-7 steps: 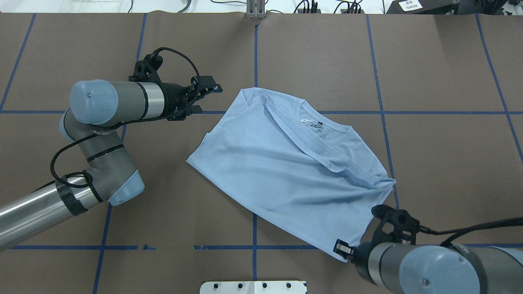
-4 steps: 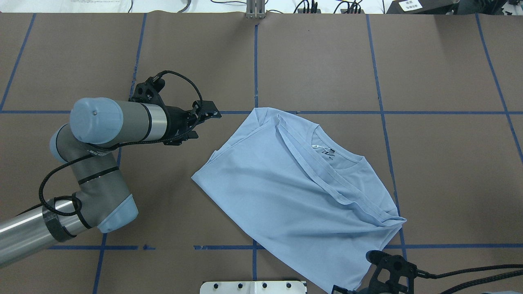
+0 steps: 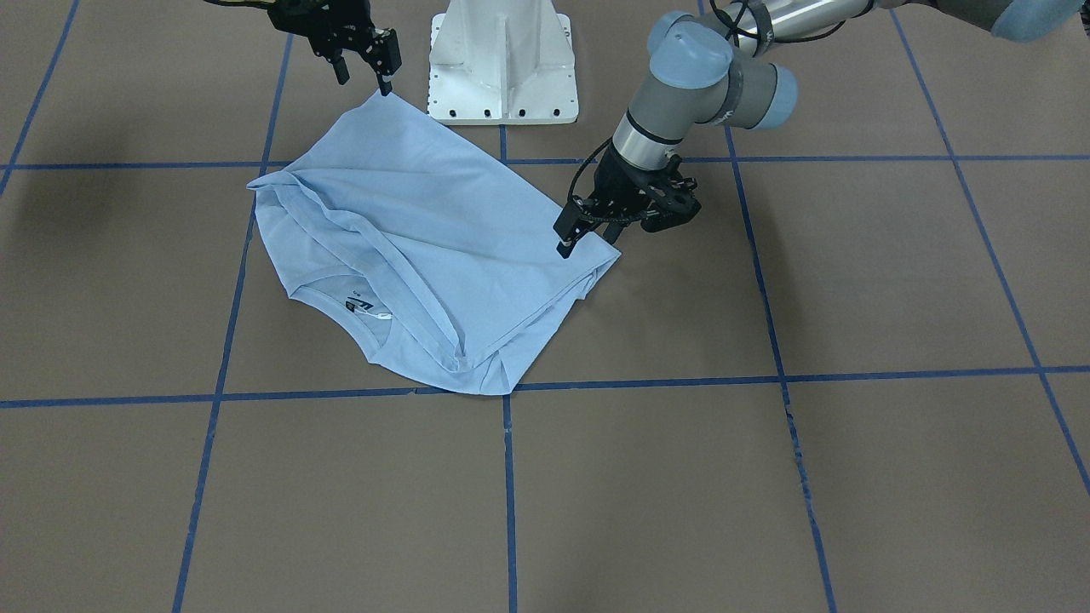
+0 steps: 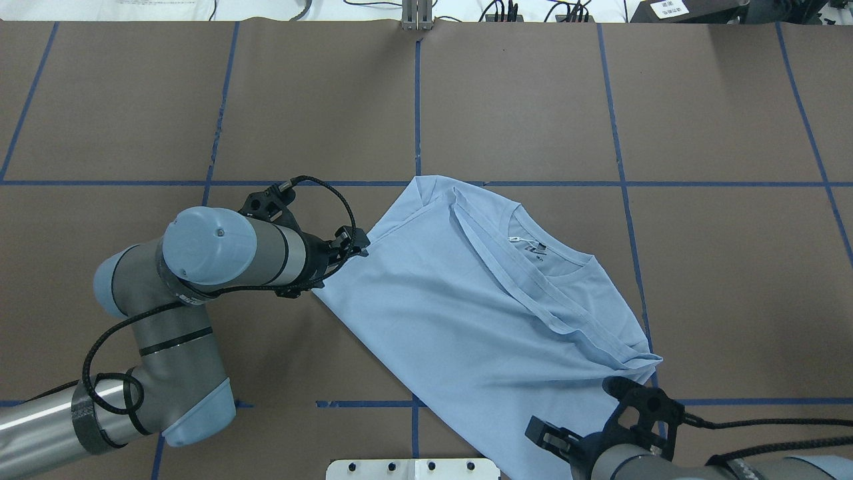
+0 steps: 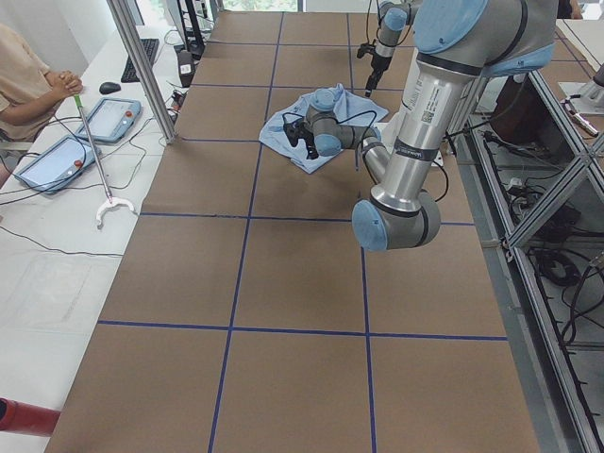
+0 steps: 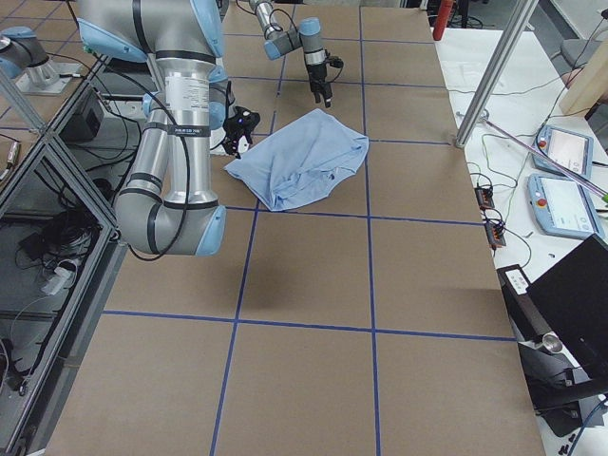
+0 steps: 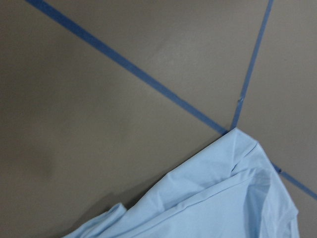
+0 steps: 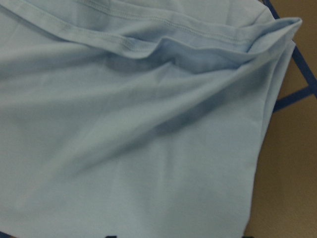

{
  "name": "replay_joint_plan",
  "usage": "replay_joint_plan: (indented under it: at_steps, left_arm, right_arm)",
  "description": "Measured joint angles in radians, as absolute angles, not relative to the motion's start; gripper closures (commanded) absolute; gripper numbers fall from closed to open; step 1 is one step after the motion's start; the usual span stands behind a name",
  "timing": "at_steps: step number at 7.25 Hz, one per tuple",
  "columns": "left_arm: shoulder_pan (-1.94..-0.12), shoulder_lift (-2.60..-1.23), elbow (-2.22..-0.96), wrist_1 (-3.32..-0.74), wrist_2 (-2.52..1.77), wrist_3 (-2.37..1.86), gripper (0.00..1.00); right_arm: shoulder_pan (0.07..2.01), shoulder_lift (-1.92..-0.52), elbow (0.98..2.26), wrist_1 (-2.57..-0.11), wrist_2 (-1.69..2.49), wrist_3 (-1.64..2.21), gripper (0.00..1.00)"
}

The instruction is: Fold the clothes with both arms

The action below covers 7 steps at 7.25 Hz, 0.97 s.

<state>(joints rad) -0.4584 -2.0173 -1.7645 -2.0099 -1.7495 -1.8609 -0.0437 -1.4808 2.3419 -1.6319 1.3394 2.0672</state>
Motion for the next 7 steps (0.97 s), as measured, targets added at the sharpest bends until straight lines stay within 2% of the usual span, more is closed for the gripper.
replay_joint_plan:
  at_steps: [1,3,5,6,7]
  left_arm:
    - [-0.432,-2.008,-1.772,-1.968,-1.734,-1.884,0.22]
    - [-0.395,-2.005,-1.765,-1.945,-1.708,-1.917,0.29]
    - [-0.388,-2.007,-1.750,-1.942,-1.702,-1.921,0.34]
    - [-0.387,-2.007,-1.740,-1.942,-1.700,-1.919,0.54]
    - [-0.387,-2.007,-1.732,-1.942,-1.698,-1.917,1.00]
  right_arm:
    - [0.019,-1.433,2.313,-1.632,1.340,2.032,0.00]
    - [0.100,-1.363,2.258,-1.633,1.341,1.966,0.00]
    - [0.116,-1.349,2.244,-1.633,1.341,1.953,0.00]
    - [0.118,-1.348,2.242,-1.633,1.341,1.952,0.00]
    - [0.119,-1.348,2.242,-1.633,1.341,1.952,0.00]
